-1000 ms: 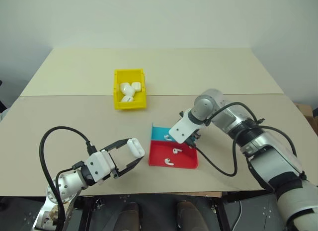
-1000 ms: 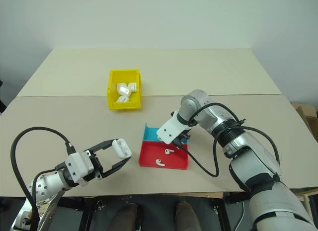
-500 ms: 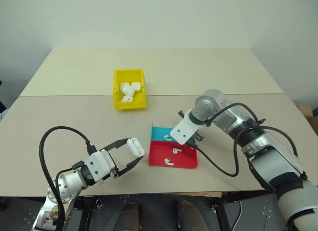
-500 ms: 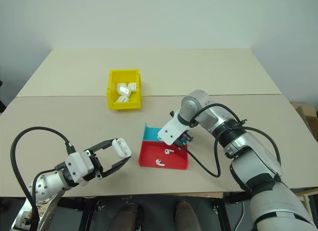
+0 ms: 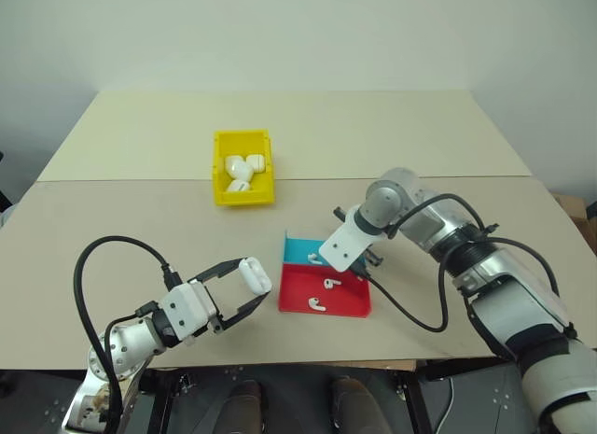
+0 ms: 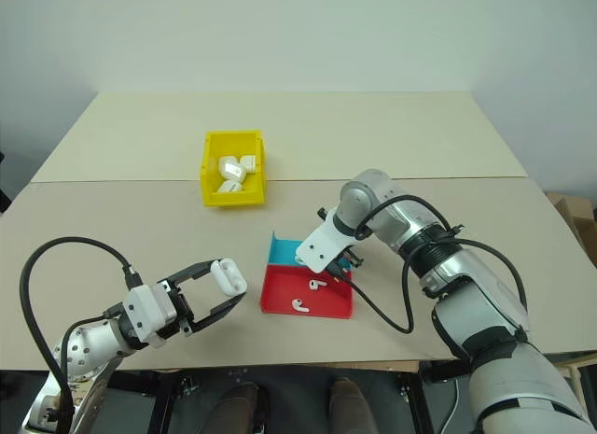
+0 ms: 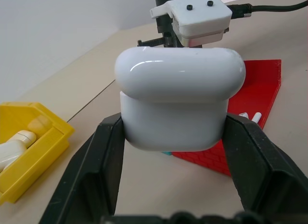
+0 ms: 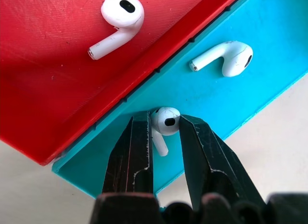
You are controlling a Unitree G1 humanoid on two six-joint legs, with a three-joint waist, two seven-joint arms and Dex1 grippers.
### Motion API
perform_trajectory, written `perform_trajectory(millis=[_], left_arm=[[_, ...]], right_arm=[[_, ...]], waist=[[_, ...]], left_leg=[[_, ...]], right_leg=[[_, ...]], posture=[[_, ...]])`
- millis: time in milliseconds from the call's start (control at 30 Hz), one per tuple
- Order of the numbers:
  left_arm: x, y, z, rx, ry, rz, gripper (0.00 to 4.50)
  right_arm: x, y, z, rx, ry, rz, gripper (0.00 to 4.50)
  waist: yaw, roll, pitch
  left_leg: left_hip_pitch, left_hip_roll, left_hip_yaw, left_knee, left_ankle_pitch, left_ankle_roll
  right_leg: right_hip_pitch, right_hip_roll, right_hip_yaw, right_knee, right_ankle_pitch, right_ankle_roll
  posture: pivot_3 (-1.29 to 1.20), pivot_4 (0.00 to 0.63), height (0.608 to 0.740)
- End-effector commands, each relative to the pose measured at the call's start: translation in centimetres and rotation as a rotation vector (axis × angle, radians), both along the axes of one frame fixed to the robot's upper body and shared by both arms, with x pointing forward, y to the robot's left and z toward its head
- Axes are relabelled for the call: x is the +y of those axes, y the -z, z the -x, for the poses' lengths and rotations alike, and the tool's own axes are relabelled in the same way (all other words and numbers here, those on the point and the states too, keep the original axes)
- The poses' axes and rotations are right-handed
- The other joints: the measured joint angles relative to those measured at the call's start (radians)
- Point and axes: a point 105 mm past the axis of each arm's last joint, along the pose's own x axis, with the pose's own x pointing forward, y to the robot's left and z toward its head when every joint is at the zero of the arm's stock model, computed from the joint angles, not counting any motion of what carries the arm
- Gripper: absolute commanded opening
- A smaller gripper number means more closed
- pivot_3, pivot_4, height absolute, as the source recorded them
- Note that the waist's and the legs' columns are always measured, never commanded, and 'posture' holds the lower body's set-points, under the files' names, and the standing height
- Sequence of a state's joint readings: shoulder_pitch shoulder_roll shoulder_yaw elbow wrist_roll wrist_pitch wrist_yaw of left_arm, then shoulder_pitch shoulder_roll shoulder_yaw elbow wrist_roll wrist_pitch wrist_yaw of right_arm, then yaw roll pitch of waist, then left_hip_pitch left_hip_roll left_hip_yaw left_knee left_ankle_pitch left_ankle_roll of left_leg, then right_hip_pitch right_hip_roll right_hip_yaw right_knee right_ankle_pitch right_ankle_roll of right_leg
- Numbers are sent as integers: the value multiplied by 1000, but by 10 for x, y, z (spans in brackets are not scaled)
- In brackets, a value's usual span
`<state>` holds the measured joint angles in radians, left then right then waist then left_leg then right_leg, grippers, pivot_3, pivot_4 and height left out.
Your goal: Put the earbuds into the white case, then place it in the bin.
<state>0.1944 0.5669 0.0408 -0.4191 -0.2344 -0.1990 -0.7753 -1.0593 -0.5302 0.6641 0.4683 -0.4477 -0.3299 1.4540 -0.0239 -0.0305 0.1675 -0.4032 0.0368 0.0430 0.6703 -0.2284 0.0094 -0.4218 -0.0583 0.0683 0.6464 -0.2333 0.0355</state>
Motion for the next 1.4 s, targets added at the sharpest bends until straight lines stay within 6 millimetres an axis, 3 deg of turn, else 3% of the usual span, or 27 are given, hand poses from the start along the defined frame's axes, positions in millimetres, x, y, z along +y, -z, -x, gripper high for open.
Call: perform_trajectory(millis=[33, 100, 200, 367, 467, 633, 733, 933, 1100, 1400], left_arm=[[-5, -16, -1, -59, 20, 28, 2745], [-9, -28, -6, -90, 27, 74, 2745], [-16, -48, -10, -123, 55, 161, 2745], [-39, -70, -16, -96, 159, 250, 2745], [-51, -81, -18, -84, 237, 303, 2745], [-60, -94, -19, 4, 348, 337, 2745], [-66, -102, -14, 50, 437, 343, 2745], [-71, -113, -6, 135, 587, 352, 2745], [-74, -111, -1, 107, 652, 359, 2745], [-74, -108, -2, 83, 661, 331, 2745]], right_arm=[[1, -9, -1, -14, 32, -55, 772], [1, -28, -2, -14, 93, -152, 772], [0, -71, -1, -3, 239, -389, 772], [-25, -146, 24, 131, 499, -871, 772], [-43, -171, 48, 234, 611, -1092, 772], [-53, -195, 91, 535, 648, -1344, 772], [-56, -203, 116, 678, 558, -1428, 772], [-37, -191, 126, 826, 455, -1515, 772], [-18, -181, 134, 835, 417, -1517, 772], [-10, -171, 147, 865, 365, -1458, 772]], waist=[[0, 0, 0], [1, 0, 0], [7, 0, 0], [17, 0, 0], [21, 0, 0], [5, 0, 0], [2, 0, 0], [0, 0, 0], [-1, 0, 0], [2, 0, 0]], left_leg=[[0, 0, 0, 0, 0, 0], [0, 0, 0, 0, 0, 0], [-2, 0, -1, 0, 0, 0], [-6, -1, -6, 0, 0, 0], [-7, -1, -9, -1, 0, 0], [-6, -2, -8, -1, 0, 0], [-5, -1, -8, -1, 0, 0], [-4, -2, -8, 0, 0, 0], [-7, -2, -8, -1, 0, 0], [-8, -3, -8, -1, 0, 0]], right_leg=[[0, 0, 0, 0, 0, 0], [0, 0, 0, 0, 0, 0], [-2, 0, 0, 0, 0, 0], [-2, -1, -3, -2, 0, 1], [0, -1, -5, -4, 0, 1], [-1, 1, -4, -3, 0, 1], [0, 3, -3, -1, 0, 1], [0, 3, -2, -1, 0, 1], [-1, 3, -2, -2, -1, 2], [0, 2, -3, -5, -1, 3]], posture=[[0, 150, 740], [0, 150, 740], [0, 150, 740], [0, 150, 740], [0, 150, 740], [0, 150, 740], [0, 150, 740], [0, 150, 740], [0, 150, 740], [0, 150, 740]])
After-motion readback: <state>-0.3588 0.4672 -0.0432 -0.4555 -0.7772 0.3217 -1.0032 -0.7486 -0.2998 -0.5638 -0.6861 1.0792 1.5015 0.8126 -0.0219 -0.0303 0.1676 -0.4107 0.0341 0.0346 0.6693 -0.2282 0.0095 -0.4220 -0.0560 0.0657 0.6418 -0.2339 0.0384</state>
